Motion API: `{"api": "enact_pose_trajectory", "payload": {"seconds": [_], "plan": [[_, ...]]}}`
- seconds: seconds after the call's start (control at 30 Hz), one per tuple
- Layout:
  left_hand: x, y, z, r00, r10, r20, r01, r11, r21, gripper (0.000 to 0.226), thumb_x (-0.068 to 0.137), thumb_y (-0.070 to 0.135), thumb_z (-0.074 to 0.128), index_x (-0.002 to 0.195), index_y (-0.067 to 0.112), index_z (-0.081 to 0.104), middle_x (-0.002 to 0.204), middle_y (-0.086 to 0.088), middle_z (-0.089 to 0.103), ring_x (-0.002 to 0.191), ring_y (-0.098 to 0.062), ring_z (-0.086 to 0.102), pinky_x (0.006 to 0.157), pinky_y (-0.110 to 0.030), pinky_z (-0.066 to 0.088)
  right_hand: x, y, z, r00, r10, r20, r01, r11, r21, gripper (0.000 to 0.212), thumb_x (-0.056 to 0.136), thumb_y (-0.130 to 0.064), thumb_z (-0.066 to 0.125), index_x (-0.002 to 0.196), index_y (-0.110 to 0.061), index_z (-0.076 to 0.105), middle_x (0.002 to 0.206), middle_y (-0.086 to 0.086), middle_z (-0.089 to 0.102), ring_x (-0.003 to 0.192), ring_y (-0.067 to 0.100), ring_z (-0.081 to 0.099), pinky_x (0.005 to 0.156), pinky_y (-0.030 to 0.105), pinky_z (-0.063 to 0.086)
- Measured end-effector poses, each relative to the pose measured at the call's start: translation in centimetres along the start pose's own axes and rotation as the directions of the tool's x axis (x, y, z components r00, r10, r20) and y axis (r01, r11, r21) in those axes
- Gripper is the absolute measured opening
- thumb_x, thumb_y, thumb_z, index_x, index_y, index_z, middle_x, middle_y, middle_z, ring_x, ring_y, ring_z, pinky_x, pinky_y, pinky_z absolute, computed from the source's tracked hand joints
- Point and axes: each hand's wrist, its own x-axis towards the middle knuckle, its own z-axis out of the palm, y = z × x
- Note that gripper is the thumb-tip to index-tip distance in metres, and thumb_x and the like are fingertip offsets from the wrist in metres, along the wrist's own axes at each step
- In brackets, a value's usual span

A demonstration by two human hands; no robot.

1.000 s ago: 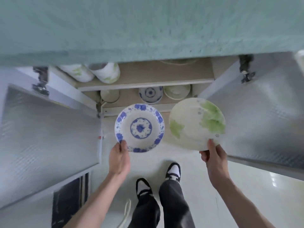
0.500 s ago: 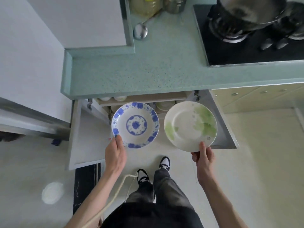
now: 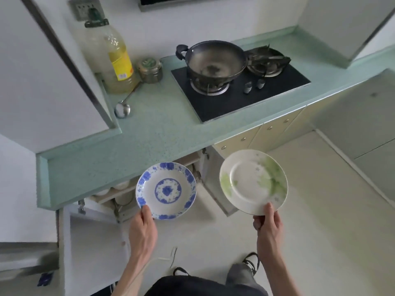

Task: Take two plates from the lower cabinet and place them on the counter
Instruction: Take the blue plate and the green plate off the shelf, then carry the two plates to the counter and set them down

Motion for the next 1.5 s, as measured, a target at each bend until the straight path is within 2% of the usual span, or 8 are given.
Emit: {"api": "enact_pose_trajectory", "payload": {"seconds": [0.17, 0.27, 0.37, 0.6, 0.9, 1.07, 1.2, 1.5], "plan": [[-0.3, 5.1, 5.8, 0.99, 0.115, 0.083, -0.115, 0.993, -0.001, 0.041, 0.109, 0.023, 0.041, 0.078, 0.004, 0.06, 0.072, -0.008, 0.068, 0.065, -0.021, 0.058, 0.06, -0.032, 0.041, 4.5, -3.7, -4.3, 0.991, -0.024, -0.134, 0.04, 0.992, 0.119, 0.036, 0.11, -0.033, 0.043, 0.079, -0.015, 0.047, 0.065, 0.004, 0.041, 0.052, 0.01, 0.034, 0.048, 0.018, 0.029], [-1.9, 9.3, 10.5, 0.975, 0.183, 0.128, -0.18, 0.983, -0.03, 0.039, 0.109, 0.019, 0.042, 0.073, 0.008, 0.054, 0.063, -0.001, 0.06, 0.06, -0.012, 0.053, 0.05, -0.014, 0.039, 7.4, -5.8, -8.0, 0.979, -0.021, -0.203, 0.056, 0.984, 0.17, 0.035, 0.109, -0.031, 0.044, 0.079, -0.015, 0.046, 0.063, 0.002, 0.041, 0.051, 0.01, 0.033, 0.047, 0.019, 0.029], [-3.6, 12.6, 15.7, 0.953, 0.232, 0.193, -0.222, 0.972, -0.071, 0.037, 0.109, 0.021, 0.042, 0.082, 0.007, 0.062, 0.07, -0.003, 0.065, 0.064, -0.01, 0.058, 0.051, -0.007, 0.041, 10.4, -7.3, -12.2, 0.965, -0.018, -0.263, 0.07, 0.98, 0.188, 0.036, 0.11, -0.03, 0.043, 0.077, -0.014, 0.045, 0.06, -0.001, 0.043, 0.05, 0.01, 0.033, 0.053, 0.026, 0.03], [-9.1, 19.9, 28.1, 0.9, 0.33, 0.286, -0.297, 0.943, -0.151, 0.041, 0.109, 0.025, 0.041, 0.076, 0.013, 0.062, 0.059, -0.003, 0.064, 0.049, -0.006, 0.051, 0.051, -0.027, 0.044, 17.2, -11.3, -23.0, 0.935, 0.004, -0.356, 0.081, 0.972, 0.223, 0.035, 0.109, -0.026, 0.045, 0.076, -0.015, 0.048, 0.054, -0.006, 0.042, 0.048, 0.009, 0.033, 0.057, 0.031, 0.027], [-14.2, 25.3, 42.3, 0.833, 0.448, 0.326, -0.435, 0.893, -0.116, 0.048, 0.109, 0.029, 0.042, 0.073, 0.0, 0.054, 0.062, -0.02, 0.059, 0.052, -0.034, 0.047, 0.053, -0.047, 0.041, 23.4, -14.1, -35.0, 0.882, -0.009, -0.47, 0.169, 0.939, 0.299, 0.031, 0.108, -0.024, 0.047, 0.08, -0.013, 0.054, 0.053, -0.006, 0.046, 0.046, 0.007, 0.036, 0.046, 0.018, 0.031], [-16.4, 28.6, 47.5, 0.79, 0.481, 0.379, -0.47, 0.873, -0.129, 0.05, 0.108, 0.027, 0.043, 0.065, 0.001, 0.042, 0.054, -0.018, 0.045, 0.052, -0.02, 0.038, 0.053, -0.035, 0.032, 25.9, -15.0, -38.3, 0.849, -0.018, -0.529, 0.221, 0.92, 0.324, 0.034, 0.109, -0.023, 0.047, 0.078, -0.009, 0.054, 0.049, -0.006, 0.045, 0.043, 0.007, 0.032, 0.043, 0.018, 0.027], [-16.7, 31.0, 52.2, 0.763, 0.474, 0.439, -0.474, 0.873, -0.118, 0.049, 0.108, 0.027, 0.043, 0.061, 0.011, 0.04, 0.051, -0.004, 0.043, 0.049, -0.02, 0.036, 0.053, -0.035, 0.031, 28.8, -15.9, -40.4, 0.816, -0.011, -0.577, 0.238, 0.918, 0.318, 0.035, 0.109, -0.023, 0.047, 0.077, -0.008, 0.052, 0.048, -0.006, 0.044, 0.041, 0.007, 0.032, 0.042, 0.018, 0.027], [-14.0, 39.5, 66.0, 0.695, 0.512, 0.505, -0.513, 0.845, -0.151, 0.05, 0.109, 0.026, 0.043, 0.062, 0.009, 0.045, 0.052, -0.004, 0.045, 0.05, -0.02, 0.038, 0.053, -0.033, 0.032, 41.2, -20.2, -43.7, 0.747, -0.004, -0.665, 0.259, 0.923, 0.286, 0.037, 0.108, -0.026, 0.048, 0.077, -0.006, 0.053, 0.051, 0.0, 0.046, 0.043, 0.01, 0.033, 0.043, 0.019, 0.028]]}}
